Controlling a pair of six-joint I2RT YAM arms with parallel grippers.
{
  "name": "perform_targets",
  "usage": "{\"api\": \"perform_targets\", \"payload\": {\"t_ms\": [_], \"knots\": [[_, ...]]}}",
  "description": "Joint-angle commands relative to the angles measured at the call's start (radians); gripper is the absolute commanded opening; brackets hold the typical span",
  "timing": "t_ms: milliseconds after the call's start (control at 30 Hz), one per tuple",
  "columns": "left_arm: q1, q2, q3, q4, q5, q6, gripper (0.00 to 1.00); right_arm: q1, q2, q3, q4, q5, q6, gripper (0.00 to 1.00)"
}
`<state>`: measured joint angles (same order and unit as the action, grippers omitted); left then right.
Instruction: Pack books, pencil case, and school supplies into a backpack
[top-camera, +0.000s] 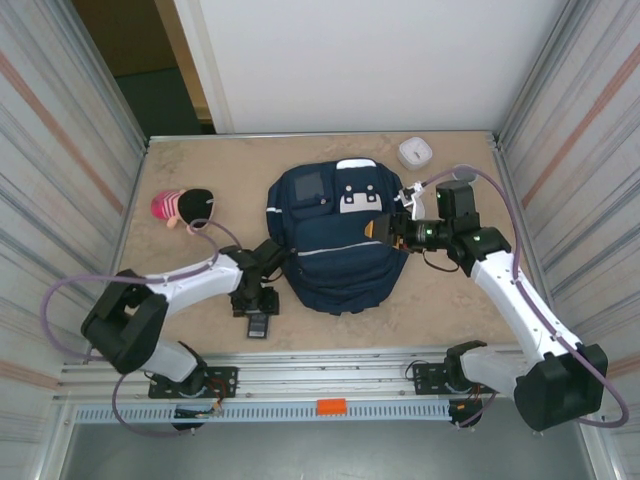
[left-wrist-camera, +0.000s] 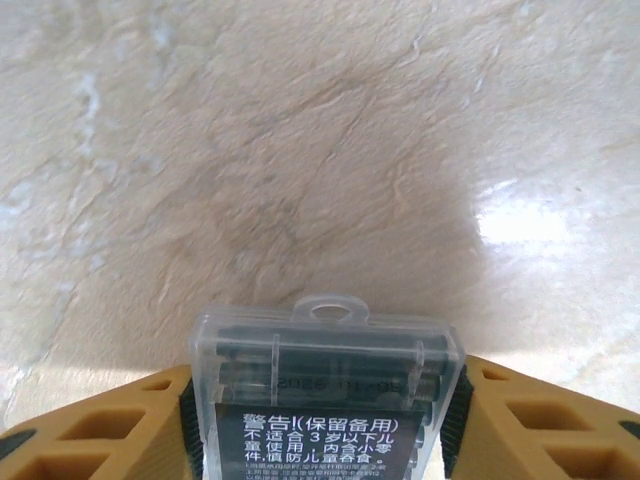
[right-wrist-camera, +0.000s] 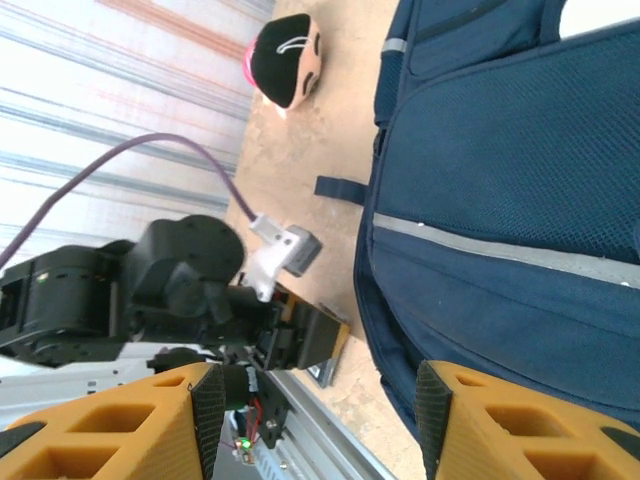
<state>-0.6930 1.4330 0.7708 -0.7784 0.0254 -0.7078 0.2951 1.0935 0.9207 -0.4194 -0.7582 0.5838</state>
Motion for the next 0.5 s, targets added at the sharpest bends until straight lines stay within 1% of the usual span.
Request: {"api": "perform_targets", "payload": {"t_ms": [0, 100, 233, 333, 400, 467], "knots": [[0.009, -0.127, -0.019, 0.018, -0.002, -0.085, 0.47, 0.056, -0.035, -0.046, 0.069, 0.050, 0.061, 0.55], [0.021, -0.242, -0.030, 0.058, 0.022, -0.136, 0.47, 0.170, -0.043, -0.095, 0.124, 0.131, 0.090, 0.55], [0.063, -0.359, -0.068, 0.196, 0.088, -0.211, 0.48, 0.358, -0.020, -0.161, 0.241, 0.220, 0.114, 0.55], [0.090, -0.415, -0.106, 0.314, 0.132, -0.279, 0.48, 0.471, 0.010, -0.198, 0.315, 0.287, 0.120, 0.57], [0.091, -0.444, -0.141, 0.397, 0.134, -0.356, 0.49, 0.533, 0.036, -0.210, 0.339, 0.337, 0.103, 0.62], [0.095, -0.466, -0.190, 0.508, 0.155, -0.436, 0.48, 0.571, 0.089, -0.190, 0.329, 0.343, 0.060, 0.62]]}}
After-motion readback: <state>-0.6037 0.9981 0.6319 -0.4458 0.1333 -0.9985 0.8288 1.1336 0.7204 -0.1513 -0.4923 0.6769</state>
